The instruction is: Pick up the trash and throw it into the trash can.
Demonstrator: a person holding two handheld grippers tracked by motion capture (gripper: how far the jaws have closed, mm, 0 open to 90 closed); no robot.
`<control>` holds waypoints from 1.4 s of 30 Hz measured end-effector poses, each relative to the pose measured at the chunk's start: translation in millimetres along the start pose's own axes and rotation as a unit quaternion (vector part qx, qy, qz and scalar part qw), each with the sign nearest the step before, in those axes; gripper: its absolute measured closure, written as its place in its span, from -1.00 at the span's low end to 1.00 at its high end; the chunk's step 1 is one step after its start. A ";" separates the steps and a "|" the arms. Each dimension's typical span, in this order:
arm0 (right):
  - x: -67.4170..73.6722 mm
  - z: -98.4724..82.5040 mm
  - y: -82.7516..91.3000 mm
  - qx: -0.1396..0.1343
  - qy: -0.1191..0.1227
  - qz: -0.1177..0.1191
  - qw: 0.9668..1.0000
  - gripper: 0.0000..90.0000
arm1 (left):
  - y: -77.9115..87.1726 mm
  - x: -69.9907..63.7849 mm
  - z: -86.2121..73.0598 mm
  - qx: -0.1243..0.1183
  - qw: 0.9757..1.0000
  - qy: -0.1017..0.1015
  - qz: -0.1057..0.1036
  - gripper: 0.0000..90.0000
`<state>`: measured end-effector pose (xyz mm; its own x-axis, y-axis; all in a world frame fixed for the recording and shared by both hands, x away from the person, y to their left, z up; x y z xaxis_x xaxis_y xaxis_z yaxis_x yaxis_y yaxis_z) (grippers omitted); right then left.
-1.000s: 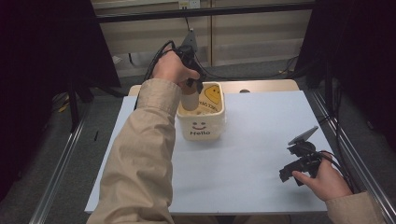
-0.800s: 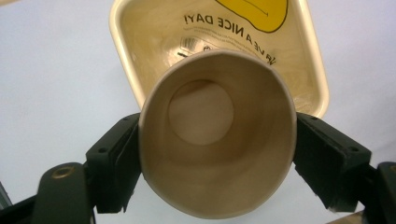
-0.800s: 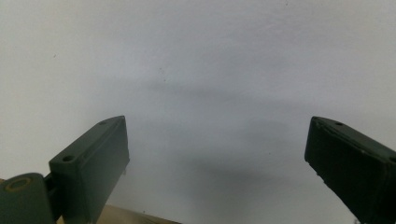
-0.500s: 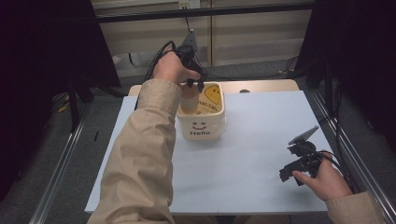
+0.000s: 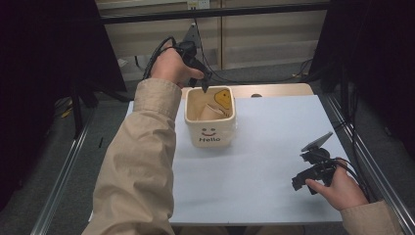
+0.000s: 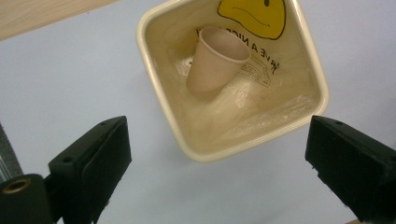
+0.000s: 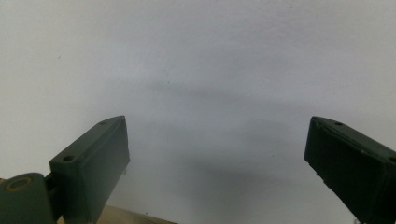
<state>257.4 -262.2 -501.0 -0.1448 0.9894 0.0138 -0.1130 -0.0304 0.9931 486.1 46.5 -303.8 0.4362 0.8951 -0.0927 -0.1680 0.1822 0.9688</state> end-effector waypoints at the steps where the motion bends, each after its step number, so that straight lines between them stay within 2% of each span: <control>1: 0.2 -0.2 -0.1 0.001 -0.001 -0.001 1.000 -0.86 | 3.1 1.9 -0.4 -0.005 1.000 0.002 0.003 -0.85; 4: 1.4 -0.4 -0.9 0.004 -0.001 0.000 1.000 -0.85 | 11.2 4.6 -2.4 -0.008 1.000 0.006 0.002 -0.86; 5: 1.6 -0.3 -0.7 0.003 0.000 0.001 1.000 -0.85 | 15.1 7.0 -2.9 -0.007 1.000 0.002 0.005 -0.86; 6: 1.8 -0.2 -0.6 0.002 -0.001 0.002 1.000 -0.85 | 18.3 6.5 -3.8 -0.006 1.000 0.008 0.003 -0.86; 12: 2.1 0.2 0.0 0.001 0.002 -0.001 1.000 -0.85 | 41.7 10.1 -6.7 -0.019 1.000 0.001 0.012 -0.87; 16: 3.8 0.1 -0.6 0.001 0.000 0.000 1.000 -0.86 | 49.7 10.6 -10.1 -0.019 1.000 0.006 0.005 -0.87; 19: 4.2 -0.2 -0.8 0.004 0.001 -0.003 1.000 -0.85 | 55.8 13.1 -12.3 -0.023 1.000 0.009 0.010 -0.87; 20: 4.5 0.1 -0.7 0.003 0.002 -0.004 1.000 -0.85 | 57.2 14.6 -13.4 -0.020 1.000 0.004 0.010 -0.87; 23: 5.7 0.9 -0.3 0.001 0.004 -0.002 1.000 -0.85 | 56.5 17.7 -16.5 -0.018 1.000 0.009 0.015 -0.87; 24: 5.8 1.2 -0.4 -0.001 0.006 -0.002 1.000 -0.85 | 56.2 19.8 -17.6 -0.015 1.000 0.005 0.020 -0.87; 28: 6.9 1.4 -0.4 0.000 0.004 -0.001 1.000 -0.86 | 51.0 20.9 -23.2 -0.010 1.000 0.008 0.013 -0.87; 29: 6.4 1.7 -0.8 -0.001 0.012 0.001 1.000 -0.85 | 50.3 22.4 -24.9 -0.009 1.000 0.003 0.014 -0.87; 32: 6.5 1.1 -0.8 0.001 0.007 0.000 1.000 -0.85 | 50.1 24.4 -28.3 -0.015 1.000 0.010 0.014 -0.87; 38: 6.7 1.2 0.8 0.001 0.001 -0.002 1.000 -0.85 | 50.2 32.9 -39.9 -0.018 1.000 0.006 0.018 -0.87; 42: 7.2 1.3 2.1 0.003 0.007 -0.005 1.000 -0.85 | 46.3 35.5 -47.8 -0.027 0.999 0.016 0.009 -0.87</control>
<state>257.3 -255.0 -498.8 -0.1583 0.9874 0.0025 -0.1095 -0.0201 0.9938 451.5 106.2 -273.1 0.4051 0.9104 -0.0837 -0.2229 0.1871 0.9567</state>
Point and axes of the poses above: each handheld gripper's, and its own axes: y roughly backward along the jaws, z roughly out of its top, x roughly to its left, the point moved 9 cm from there along -y, roughly forward along the jaws, and after that the axes turned 1 degree about -z, right-handed, at the moved point
